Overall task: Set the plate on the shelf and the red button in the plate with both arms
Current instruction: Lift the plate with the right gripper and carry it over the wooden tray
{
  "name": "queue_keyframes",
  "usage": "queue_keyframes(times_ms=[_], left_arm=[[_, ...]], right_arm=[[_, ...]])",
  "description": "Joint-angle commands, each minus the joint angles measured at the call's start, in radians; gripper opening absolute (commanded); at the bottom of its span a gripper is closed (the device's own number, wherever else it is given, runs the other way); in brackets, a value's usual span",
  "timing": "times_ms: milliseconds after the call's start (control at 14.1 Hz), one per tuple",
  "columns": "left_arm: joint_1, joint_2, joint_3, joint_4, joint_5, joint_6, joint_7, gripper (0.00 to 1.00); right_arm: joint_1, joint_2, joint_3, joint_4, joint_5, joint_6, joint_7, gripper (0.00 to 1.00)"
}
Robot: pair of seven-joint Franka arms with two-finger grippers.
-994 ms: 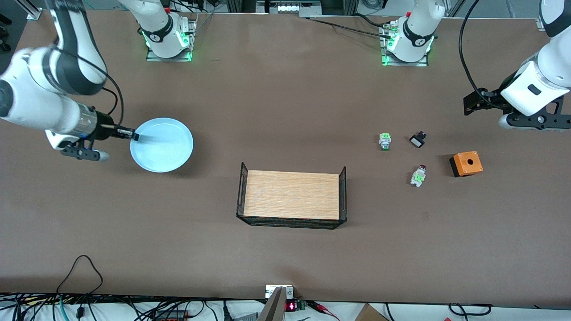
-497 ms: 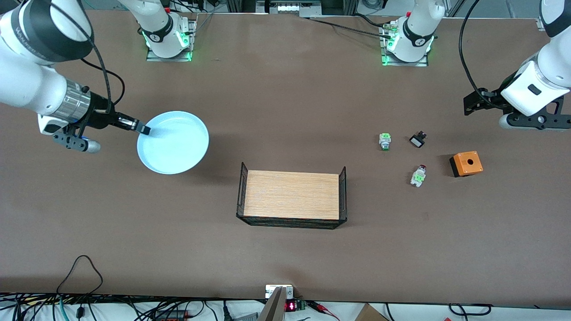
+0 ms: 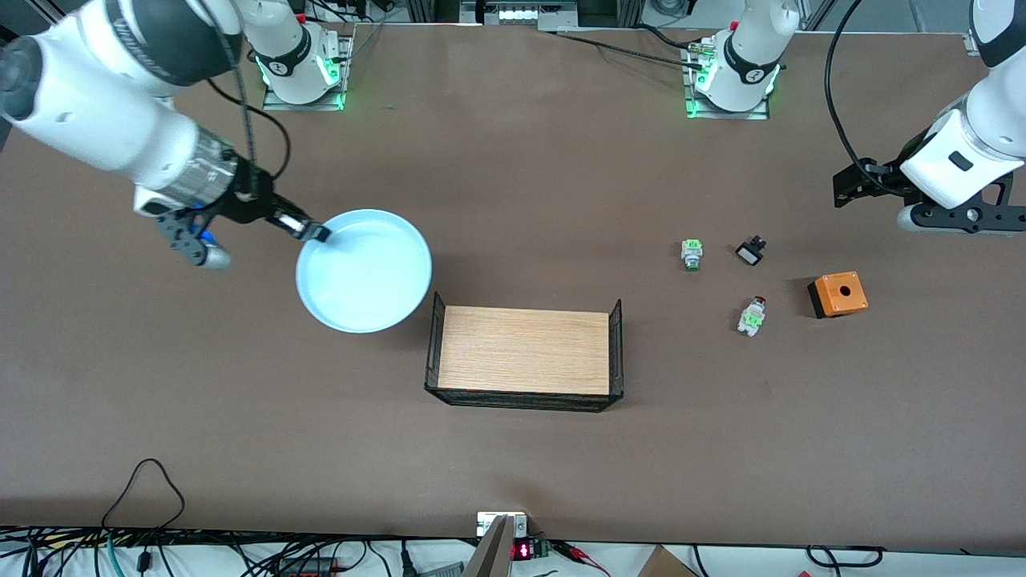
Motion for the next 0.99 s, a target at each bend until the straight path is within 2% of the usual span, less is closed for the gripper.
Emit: queue_keyframes(times_ms=[0,568,923], left_arm=[[0.002,-0.001,0.002,0.018,0.009,-0.022,0.009,1.0],[0.002,-0.001,0.005,0.018,0.009,-0.022,0.009,1.0],[0.002,-0.001,0.005,0.018,0.009,-0.022,0.009,1.0]], right_arm=[[0.071,0.051,-0.006,0.053,0.005,0.009,0.155,0.0],[0.186,0.168,-0.008,0.148,0.003,0.159,0.358,0.0],[0.243,0.243,-0.012,0.228,0.0,0.194,0.459,0.0]])
